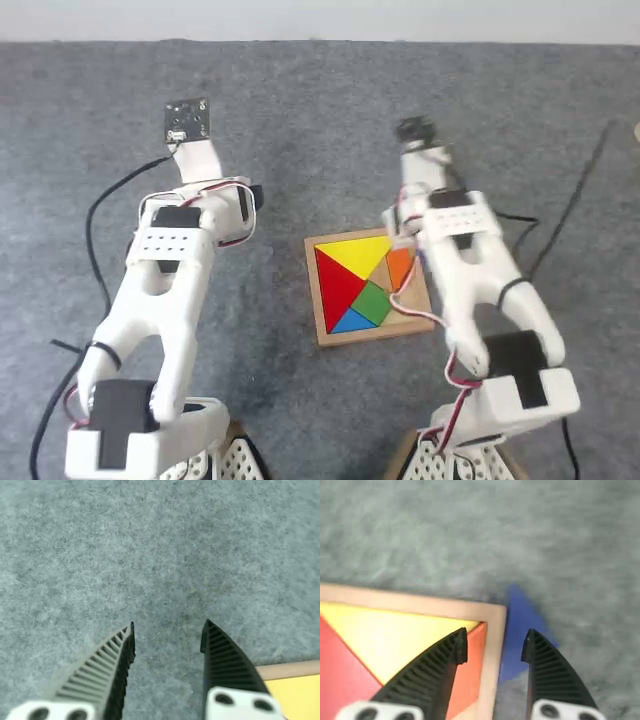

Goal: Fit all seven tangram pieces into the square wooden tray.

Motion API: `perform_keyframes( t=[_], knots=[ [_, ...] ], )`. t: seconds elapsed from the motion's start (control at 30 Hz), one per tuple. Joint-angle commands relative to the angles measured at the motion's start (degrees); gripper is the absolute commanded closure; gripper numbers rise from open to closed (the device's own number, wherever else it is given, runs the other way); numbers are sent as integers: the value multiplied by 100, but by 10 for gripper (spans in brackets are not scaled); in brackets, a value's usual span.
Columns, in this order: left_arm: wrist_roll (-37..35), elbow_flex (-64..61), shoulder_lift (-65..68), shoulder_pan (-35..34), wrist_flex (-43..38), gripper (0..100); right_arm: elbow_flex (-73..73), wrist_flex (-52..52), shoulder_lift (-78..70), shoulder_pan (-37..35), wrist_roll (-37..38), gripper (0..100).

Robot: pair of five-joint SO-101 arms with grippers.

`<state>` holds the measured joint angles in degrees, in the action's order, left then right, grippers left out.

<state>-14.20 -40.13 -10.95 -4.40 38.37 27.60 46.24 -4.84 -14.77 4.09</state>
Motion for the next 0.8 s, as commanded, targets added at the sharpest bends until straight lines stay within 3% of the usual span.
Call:
perform_keyframes(
  t=[0.0, 0.27, 0.53, 0.77],
  knots=[
    [62, 22, -97, 9, -123, 788, -35, -154, -110, 101, 35, 809],
    [62, 22, -97, 44, -114, 788, 149, -374, 391, 743, -123, 809],
    [62, 22, -88, 44, -114, 788, 396, -593, 400, 699, -79, 809],
    [62, 22, -88, 44, -105, 788, 360, -558, -22, 233, 255, 809]
  ],
)
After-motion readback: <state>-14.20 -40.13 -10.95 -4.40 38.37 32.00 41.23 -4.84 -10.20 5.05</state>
